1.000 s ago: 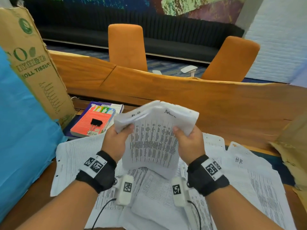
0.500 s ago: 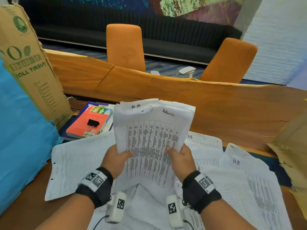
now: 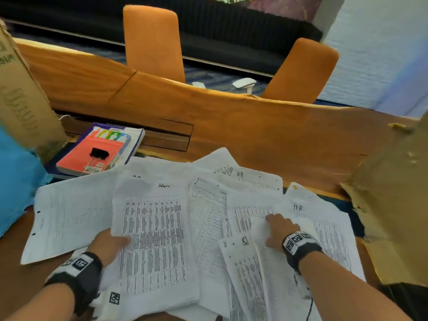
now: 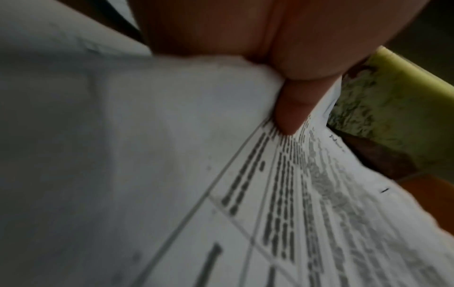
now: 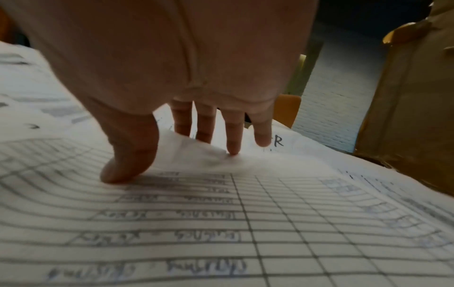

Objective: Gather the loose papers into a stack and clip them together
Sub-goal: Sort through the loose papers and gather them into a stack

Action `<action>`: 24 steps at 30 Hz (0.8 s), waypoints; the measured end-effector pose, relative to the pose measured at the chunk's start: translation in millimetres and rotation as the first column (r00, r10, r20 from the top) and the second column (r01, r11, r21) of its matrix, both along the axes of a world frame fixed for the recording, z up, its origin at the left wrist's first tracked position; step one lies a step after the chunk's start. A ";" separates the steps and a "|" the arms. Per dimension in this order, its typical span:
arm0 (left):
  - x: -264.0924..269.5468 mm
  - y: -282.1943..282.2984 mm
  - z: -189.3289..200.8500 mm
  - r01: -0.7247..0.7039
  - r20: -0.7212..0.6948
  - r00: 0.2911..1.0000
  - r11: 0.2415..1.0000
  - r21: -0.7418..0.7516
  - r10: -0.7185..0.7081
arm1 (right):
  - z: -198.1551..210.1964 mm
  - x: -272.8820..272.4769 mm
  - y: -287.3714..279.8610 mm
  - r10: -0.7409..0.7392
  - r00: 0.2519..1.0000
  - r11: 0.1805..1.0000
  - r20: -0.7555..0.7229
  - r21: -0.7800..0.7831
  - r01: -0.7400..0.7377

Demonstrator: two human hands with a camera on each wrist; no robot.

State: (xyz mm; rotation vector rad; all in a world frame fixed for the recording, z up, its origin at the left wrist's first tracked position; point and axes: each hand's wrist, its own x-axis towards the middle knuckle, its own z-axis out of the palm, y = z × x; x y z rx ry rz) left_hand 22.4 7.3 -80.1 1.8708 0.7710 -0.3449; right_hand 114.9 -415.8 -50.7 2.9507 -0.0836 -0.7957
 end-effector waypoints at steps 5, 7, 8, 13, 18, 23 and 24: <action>-1.9 -0.3 -9.0 -0.005 -0.060 0.998 1.000 0.029 0.007 | -5.3 3.1 -3.2 0.057 0.987 0.997 0.149 0.049 -0.065; -0.2 0.0 -9.3 -0.018 -0.075 0.997 0.999 0.028 0.020 | -3.4 -1.3 -5.3 0.060 0.973 0.989 0.223 0.117 -0.087; 0.5 0.1 -9.3 -0.018 -0.079 0.997 0.999 0.026 0.020 | -1.3 -4.1 -6.3 0.071 0.962 0.984 0.263 0.138 -0.111; -1.5 -0.5 -7.8 -0.025 -0.077 0.997 0.999 0.021 0.027 | 22.8 -17.7 -20.8 0.163 0.970 0.974 0.183 0.128 -0.188; -1.8 -1.2 -9.3 -0.035 -0.077 0.996 0.999 0.021 0.036 | 42.9 -8.2 -46.1 0.177 0.979 0.984 0.098 -0.031 -0.175; 1.4 -1.4 -12.1 -0.026 -0.083 0.996 0.997 0.074 0.032 | 0.8 -1.2 -47.0 0.012 1.000 0.999 -0.003 0.047 -0.012; 1.8 -1.9 -12.3 -0.026 -0.084 0.996 0.996 0.082 0.033 | -4.3 0.1 -46.0 -0.025 1.000 0.999 -0.017 0.035 0.025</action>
